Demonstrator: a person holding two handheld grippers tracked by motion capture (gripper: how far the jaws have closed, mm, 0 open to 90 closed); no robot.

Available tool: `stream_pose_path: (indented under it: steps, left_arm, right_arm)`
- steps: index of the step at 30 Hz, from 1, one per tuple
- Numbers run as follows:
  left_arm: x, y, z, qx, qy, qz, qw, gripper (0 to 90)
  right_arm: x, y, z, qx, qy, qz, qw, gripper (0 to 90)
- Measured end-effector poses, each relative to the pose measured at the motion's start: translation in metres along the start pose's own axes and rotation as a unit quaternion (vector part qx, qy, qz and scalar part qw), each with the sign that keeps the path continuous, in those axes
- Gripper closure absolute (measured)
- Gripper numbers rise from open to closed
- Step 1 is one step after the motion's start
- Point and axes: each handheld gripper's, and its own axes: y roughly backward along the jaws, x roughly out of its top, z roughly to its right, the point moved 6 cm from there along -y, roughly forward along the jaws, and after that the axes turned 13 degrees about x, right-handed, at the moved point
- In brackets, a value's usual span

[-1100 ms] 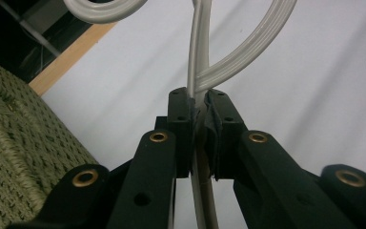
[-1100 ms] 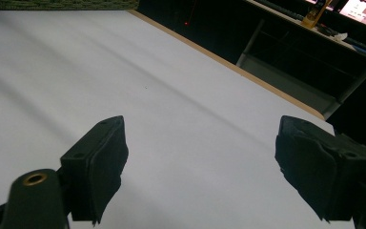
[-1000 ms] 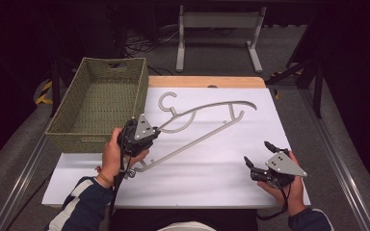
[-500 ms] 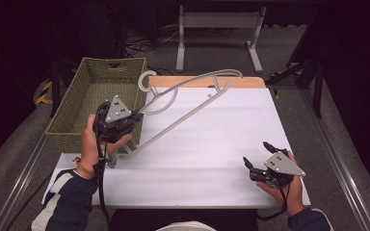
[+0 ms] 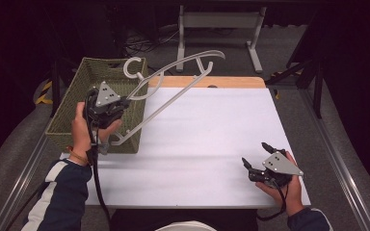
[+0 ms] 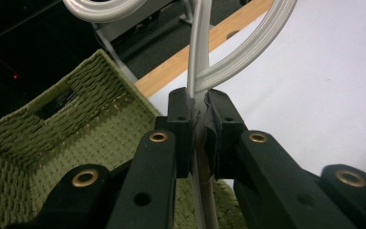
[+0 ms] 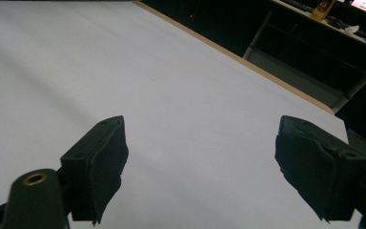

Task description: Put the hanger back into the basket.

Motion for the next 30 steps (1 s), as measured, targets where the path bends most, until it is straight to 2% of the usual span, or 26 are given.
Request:
stream_pose_path:
  steps: [5,10,12,14,18,19,22,30]
  left_arm:
    - [-0.008,-0.012,-0.015,0.007,0.013,-0.005,0.9999,81.9]
    - [-0.012,-0.023,-0.029,0.021,0.009,-0.011,0.9997,81.9]
    - [-0.012,-0.027,-0.034,0.020,0.011,-0.014,0.9996,81.9]
    - [-0.012,-0.029,-0.039,0.032,0.007,-0.013,0.9994,81.8]
    - [-0.012,-0.033,-0.050,0.032,0.022,-0.011,0.9992,81.8]
    - [-0.012,-0.034,-0.053,0.036,0.020,-0.012,0.9991,81.8]
    - [-0.013,-0.037,-0.061,0.046,0.017,-0.019,0.9986,81.8]
    - [-0.020,-0.048,-0.082,0.058,0.024,-0.039,0.9973,81.8]
  right_arm:
    - [-0.001,-0.002,0.000,-0.004,0.001,-0.004,1.0000,18.7]
    - [-0.003,-0.005,-0.002,0.000,0.008,-0.011,0.9999,18.7]
    - [-0.003,-0.006,-0.003,0.001,0.010,-0.013,0.9999,18.7]
    - [-0.004,-0.006,-0.003,0.001,0.010,-0.015,0.9998,18.7]
    - [-0.004,-0.006,-0.003,0.000,0.009,-0.015,0.9998,18.8]
    - [-0.003,-0.006,-0.003,-0.001,0.010,-0.015,0.9998,18.9]
    - [-0.004,-0.007,-0.003,-0.001,0.011,-0.017,0.9998,19.0]
    - [-0.005,-0.008,-0.004,0.000,0.010,-0.020,0.9998,19.0]
